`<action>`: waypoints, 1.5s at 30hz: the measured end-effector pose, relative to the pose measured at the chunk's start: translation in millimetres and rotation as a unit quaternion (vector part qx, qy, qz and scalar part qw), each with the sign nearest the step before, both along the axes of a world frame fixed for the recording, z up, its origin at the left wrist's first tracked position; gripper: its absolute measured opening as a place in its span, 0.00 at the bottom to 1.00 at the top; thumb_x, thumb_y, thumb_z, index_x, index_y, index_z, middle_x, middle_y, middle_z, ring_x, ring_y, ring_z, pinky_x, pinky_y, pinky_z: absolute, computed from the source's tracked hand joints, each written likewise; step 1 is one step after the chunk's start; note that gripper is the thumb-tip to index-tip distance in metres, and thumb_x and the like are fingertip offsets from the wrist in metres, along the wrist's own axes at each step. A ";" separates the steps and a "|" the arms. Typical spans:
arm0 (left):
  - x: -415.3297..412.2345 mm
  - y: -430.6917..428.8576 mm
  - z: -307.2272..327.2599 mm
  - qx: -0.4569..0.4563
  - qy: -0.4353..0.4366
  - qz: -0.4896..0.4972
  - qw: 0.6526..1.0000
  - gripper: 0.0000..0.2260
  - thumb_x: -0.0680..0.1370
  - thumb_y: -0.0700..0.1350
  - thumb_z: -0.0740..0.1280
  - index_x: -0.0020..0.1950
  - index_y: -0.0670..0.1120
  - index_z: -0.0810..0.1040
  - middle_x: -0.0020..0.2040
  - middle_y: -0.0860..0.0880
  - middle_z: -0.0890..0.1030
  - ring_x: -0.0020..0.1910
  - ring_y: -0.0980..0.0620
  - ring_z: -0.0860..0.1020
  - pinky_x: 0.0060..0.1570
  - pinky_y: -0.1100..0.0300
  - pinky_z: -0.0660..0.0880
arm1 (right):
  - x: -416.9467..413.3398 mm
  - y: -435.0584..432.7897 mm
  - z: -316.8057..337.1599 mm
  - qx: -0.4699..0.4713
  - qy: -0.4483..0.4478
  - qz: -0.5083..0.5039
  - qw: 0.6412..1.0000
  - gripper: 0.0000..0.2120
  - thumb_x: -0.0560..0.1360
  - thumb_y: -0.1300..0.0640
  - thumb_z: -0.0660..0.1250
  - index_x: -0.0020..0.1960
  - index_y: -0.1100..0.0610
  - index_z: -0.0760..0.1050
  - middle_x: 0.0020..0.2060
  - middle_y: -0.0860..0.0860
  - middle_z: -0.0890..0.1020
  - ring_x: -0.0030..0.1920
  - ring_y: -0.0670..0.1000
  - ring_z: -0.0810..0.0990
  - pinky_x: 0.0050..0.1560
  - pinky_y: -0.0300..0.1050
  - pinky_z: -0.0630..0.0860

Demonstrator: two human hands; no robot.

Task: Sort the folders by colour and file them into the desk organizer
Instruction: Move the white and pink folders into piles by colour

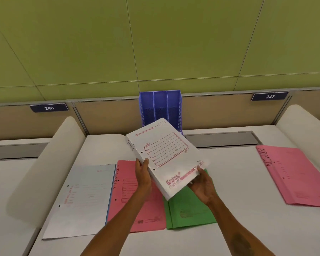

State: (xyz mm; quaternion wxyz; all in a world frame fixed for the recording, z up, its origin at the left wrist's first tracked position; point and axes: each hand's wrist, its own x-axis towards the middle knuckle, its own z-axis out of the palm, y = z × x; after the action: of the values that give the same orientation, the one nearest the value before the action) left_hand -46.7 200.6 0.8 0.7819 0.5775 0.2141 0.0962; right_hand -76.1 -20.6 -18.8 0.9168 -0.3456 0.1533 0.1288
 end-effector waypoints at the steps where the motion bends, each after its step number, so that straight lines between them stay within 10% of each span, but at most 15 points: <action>1: -2.0 11.4 -1.0 -0.003 0.002 0.005 1.000 0.11 0.83 0.43 0.60 0.65 0.44 0.72 0.51 0.47 0.81 0.47 0.49 0.81 0.38 0.60 0.80 | 4.3 -0.4 2.0 0.007 0.000 -0.003 1.000 0.20 0.70 0.49 0.73 0.59 0.55 0.78 0.50 0.57 0.82 0.50 0.57 0.80 0.51 0.57 0.80; 6: -17.3 62.7 -6.3 -0.046 0.004 0.016 0.999 0.15 0.83 0.43 0.58 0.70 0.48 0.72 0.58 0.45 0.82 0.48 0.47 0.83 0.44 0.52 0.82 | 23.3 7.5 6.0 -0.107 -0.016 0.068 0.992 0.25 0.80 0.40 0.56 0.69 0.54 0.73 0.54 0.59 0.80 0.56 0.60 0.77 0.59 0.60 0.73; 14: -42.9 131.3 -16.6 -0.032 0.036 0.016 0.999 0.17 0.82 0.41 0.58 0.72 0.44 0.68 0.62 0.39 0.79 0.58 0.36 0.80 0.56 0.40 0.78 | 40.1 93.2 23.1 -0.414 -0.101 0.234 0.874 0.18 0.79 0.56 0.66 0.68 0.47 0.71 0.57 0.51 0.83 0.53 0.56 0.84 0.49 0.50 0.82; 22: -61.4 205.4 -22.6 0.131 0.051 0.021 0.990 0.12 0.84 0.46 0.57 0.67 0.49 0.72 0.53 0.46 0.80 0.46 0.49 0.84 0.39 0.57 0.82 | 22.8 197.2 -3.5 -0.448 -0.111 0.157 0.873 0.20 0.77 0.67 0.65 0.67 0.56 0.73 0.59 0.54 0.80 0.55 0.58 0.82 0.55 0.55 0.80; 27: -67.4 250.7 -35.7 0.286 0.142 0.033 0.947 0.16 0.85 0.44 0.53 0.64 0.38 0.74 0.58 0.37 0.79 0.57 0.40 0.79 0.59 0.45 0.77 | 7.2 251.6 -20.5 -0.442 -0.083 0.155 0.880 0.19 0.77 0.67 0.63 0.68 0.57 0.72 0.58 0.57 0.80 0.55 0.59 0.81 0.52 0.50 0.80; 37: -63.0 328.5 -41.0 0.367 0.235 0.071 0.897 0.18 0.85 0.44 0.53 0.61 0.33 0.75 0.57 0.34 0.80 0.56 0.35 0.78 0.56 0.47 0.74 | -4.5 327.9 -33.3 -0.449 -0.050 0.241 0.859 0.18 0.78 0.62 0.63 0.68 0.57 0.72 0.61 0.53 0.80 0.57 0.54 0.81 0.57 0.49 0.80; 45: -62.2 361.6 -47.8 0.426 0.232 0.020 0.874 0.17 0.85 0.44 0.53 0.62 0.35 0.76 0.57 0.34 0.80 0.57 0.36 0.77 0.56 0.48 0.72 | -2.6 341.1 -39.1 -0.616 -0.101 0.360 0.694 0.12 0.78 0.58 0.60 0.57 0.61 0.78 0.51 0.57 0.83 0.50 0.57 0.83 0.56 0.52 0.81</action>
State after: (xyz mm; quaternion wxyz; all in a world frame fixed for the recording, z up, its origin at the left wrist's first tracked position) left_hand -108.9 562.2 -47.0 0.3855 0.8563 0.3390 0.0566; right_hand -78.7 320.5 -57.9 0.3924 -0.8723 -0.0309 0.2901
